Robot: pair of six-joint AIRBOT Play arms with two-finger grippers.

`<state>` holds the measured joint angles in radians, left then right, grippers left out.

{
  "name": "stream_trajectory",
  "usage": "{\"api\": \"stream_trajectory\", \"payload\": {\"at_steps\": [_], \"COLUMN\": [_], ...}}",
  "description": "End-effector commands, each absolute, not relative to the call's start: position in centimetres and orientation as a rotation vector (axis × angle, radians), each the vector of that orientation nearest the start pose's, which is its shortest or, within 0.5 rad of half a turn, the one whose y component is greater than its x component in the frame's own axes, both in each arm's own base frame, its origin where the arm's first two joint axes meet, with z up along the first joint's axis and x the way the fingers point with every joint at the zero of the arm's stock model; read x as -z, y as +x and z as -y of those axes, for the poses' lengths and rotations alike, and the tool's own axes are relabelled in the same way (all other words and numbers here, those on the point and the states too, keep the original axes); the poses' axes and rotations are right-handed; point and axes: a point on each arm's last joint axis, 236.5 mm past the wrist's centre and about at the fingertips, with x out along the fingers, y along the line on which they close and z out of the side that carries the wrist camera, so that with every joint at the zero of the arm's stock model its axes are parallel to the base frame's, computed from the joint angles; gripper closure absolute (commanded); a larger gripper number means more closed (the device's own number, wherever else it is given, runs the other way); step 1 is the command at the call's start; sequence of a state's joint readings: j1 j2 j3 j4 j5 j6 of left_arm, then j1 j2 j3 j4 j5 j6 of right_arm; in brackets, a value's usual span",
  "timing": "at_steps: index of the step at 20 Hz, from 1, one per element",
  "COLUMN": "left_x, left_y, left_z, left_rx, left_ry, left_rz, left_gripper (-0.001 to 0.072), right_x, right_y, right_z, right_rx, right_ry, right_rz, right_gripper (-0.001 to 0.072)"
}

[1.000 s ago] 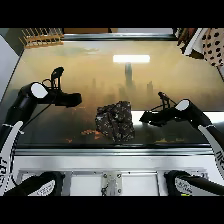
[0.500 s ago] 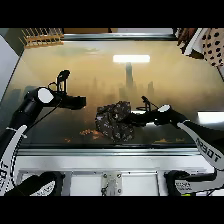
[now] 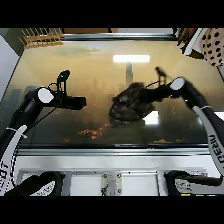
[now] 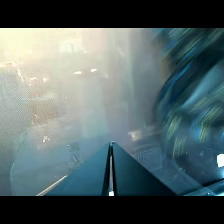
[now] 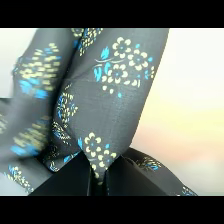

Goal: Fold the clothes and pants, and hang the long-sleeved shirts on hangers.

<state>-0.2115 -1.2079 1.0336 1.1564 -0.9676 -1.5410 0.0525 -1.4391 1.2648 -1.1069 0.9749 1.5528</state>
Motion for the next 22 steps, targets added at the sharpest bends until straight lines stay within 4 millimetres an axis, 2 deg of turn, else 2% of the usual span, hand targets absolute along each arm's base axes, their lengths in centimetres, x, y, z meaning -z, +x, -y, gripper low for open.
{"api": "stream_trajectory", "payload": {"at_steps": [1, 3, 5, 7, 9, 12, 15, 18, 21, 22], "left_x": [-2.1, -2.1, -2.0, -2.0, -2.0, -2.0, -2.0, -2.1, -2.0, -2.0], "left_y": [36.8, 36.8, 36.6, 36.6, 36.6, 36.6, 36.6, 36.7, 36.6, 36.6], "left_z": [15.9, 15.9, 15.9, 15.9, 15.9, 16.0, 16.0, 15.9, 15.9, 16.0], "left_rx": [0.372, 0.372, 0.373, 0.374, 0.374, 0.374, 0.374, 0.373, 0.373, 0.374], "left_ry": [-0.258, -0.257, -0.256, -0.256, -0.257, -0.257, -0.257, -0.258, -0.257, -0.257], "left_rz": [-1.160, -1.161, -1.169, -1.170, -1.171, -1.171, -1.170, -1.167, -1.168, -1.169], "left_gripper": [0.0696, 0.0696, 0.0696, 0.0696, 0.0696, 0.0696, 0.0696, 0.0697, 0.0696, 0.0696], "right_x": [-7.3, -6.1, -4.1, -1.2, 2.1, 5.7, 7.6, 8.5, 8.2, 7.7], "right_y": [46.0, 43.7, 40.5, 36.2, 31.7, 26.2, 23.3, 22.1, 21.5, 21.2], "right_z": [4.9, 11.7, 17.7, 21.8, 23.7, 23.1, 20.3, 17.0, 15.5, 15.7], "right_rx": [0.164, 0.307, 0.443, 0.561, 0.629, 0.696, 0.714, 0.682, 0.659, 0.653], "right_ry": [0.328, 0.414, 0.507, 0.600, 0.662, 0.750, 0.796, 0.883, 0.904, 0.871], "right_rz": [-1.000, -1.027, -1.043, -1.086, -1.150, -1.212, -1.247, -1.261, -1.273, -1.280], "right_gripper": [0.0704, 0.0704, 0.0704, 0.0705, 0.0705, 0.0705, 0.0703, 0.0699, 0.0691, 0.0606]}}
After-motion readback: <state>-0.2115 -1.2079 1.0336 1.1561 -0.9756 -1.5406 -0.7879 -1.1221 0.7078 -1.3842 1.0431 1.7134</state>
